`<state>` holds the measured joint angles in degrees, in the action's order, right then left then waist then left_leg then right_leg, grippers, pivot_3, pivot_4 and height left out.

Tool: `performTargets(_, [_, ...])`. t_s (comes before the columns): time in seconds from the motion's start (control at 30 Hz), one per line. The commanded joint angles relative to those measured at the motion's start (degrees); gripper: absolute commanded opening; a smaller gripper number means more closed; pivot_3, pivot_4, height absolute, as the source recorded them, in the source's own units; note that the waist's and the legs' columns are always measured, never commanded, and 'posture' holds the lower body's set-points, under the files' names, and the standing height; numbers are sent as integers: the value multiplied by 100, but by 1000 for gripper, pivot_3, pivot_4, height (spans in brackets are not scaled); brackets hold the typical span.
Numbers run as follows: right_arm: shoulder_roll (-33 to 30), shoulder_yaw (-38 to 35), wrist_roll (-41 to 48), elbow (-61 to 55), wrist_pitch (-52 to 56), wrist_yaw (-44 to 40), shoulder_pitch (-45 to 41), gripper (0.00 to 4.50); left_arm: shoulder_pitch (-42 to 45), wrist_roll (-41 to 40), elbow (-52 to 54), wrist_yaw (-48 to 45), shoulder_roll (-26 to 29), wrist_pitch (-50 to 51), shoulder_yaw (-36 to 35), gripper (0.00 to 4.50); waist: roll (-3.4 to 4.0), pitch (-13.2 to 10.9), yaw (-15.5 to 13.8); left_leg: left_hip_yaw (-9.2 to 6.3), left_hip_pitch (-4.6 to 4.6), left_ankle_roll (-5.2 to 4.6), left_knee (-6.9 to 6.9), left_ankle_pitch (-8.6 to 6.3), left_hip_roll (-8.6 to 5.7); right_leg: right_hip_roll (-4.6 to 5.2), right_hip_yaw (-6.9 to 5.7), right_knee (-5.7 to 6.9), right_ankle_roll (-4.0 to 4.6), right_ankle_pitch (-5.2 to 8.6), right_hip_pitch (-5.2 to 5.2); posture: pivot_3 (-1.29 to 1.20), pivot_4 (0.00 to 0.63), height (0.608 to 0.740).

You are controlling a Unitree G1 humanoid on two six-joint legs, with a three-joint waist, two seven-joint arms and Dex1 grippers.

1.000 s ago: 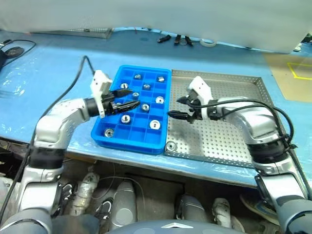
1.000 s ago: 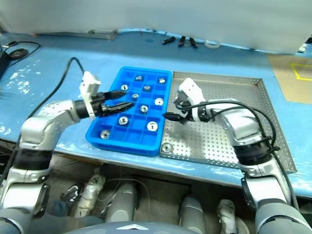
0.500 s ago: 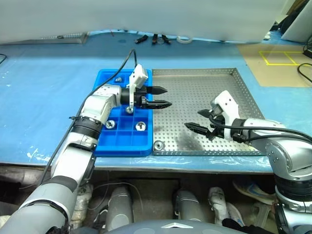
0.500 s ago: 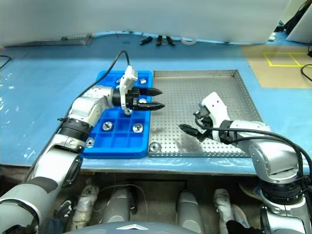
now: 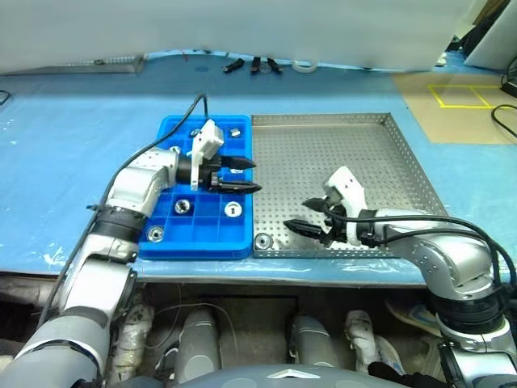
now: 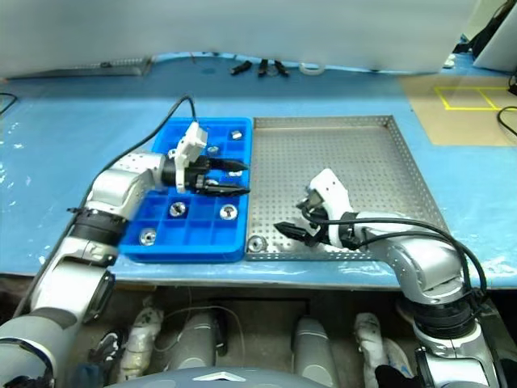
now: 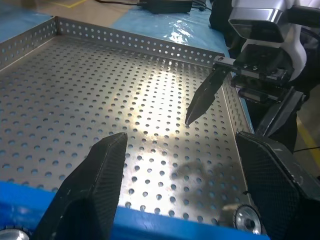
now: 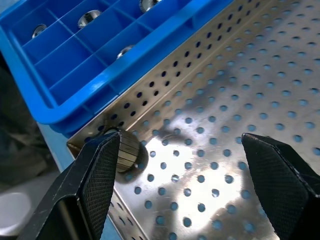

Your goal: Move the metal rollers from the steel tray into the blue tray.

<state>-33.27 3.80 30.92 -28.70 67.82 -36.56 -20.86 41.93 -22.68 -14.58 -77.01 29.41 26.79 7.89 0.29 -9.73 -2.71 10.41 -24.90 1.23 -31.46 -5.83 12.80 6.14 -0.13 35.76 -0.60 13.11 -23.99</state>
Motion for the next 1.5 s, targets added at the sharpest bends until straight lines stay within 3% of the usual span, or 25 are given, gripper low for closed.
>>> performTargets(0.03, [-116,252,43,126,-208,-242,-214,4125,-347,-252,916,-221,414,253,-123,3635,0,0,-32,0,0,0,0,0,0,0,-1,0,0,0,0,-177,150,740])
performTargets(0.23, [-272,734,-127,636,-536,-545,-471,4125,-542,-345,1307,38,608,505,-219,3635,0,0,-224,0,10,8,0,4,-1,5,-5,7,0,-1,14,-119,150,740])
performTargets(0.5, [-139,869,-45,867,-454,-525,-323,4125,-845,-399,1680,-43,776,603,-58,3635,0,0,-260,0,41,18,17,10,0,0,-1,2,0,0,35,-119,150,740])
performTargets(0.83, [55,963,-126,1093,-376,-356,-169,4125,-453,-70,974,-203,706,112,141,3635,0,0,-262,1,67,21,24,11,0,0,2,-2,0,1,54,-133,150,740])
performTargets(1.2, [-7,1407,-445,1318,-687,-512,-376,4125,-461,-34,960,-169,624,101,169,3635,0,0,-256,3,82,23,30,11,0,-1,4,-6,0,1,65,-136,150,740])
performTargets(1.33, [-52,1558,-532,1402,-783,-659,-467,3307,-470,-17,969,-154,612,111,159,3635,0,0,-256,2,82,23,31,11,0,-1,3,-6,-1,2,66,-129,150,740])
performTargets(1.5, [-147,1638,-552,1425,-807,-834,-532,1688,-460,-1,944,-110,603,133,131,3635,0,0,-257,3,86,21,31,10,0,-1,4,-5,-1,1,69,-123,150,740])
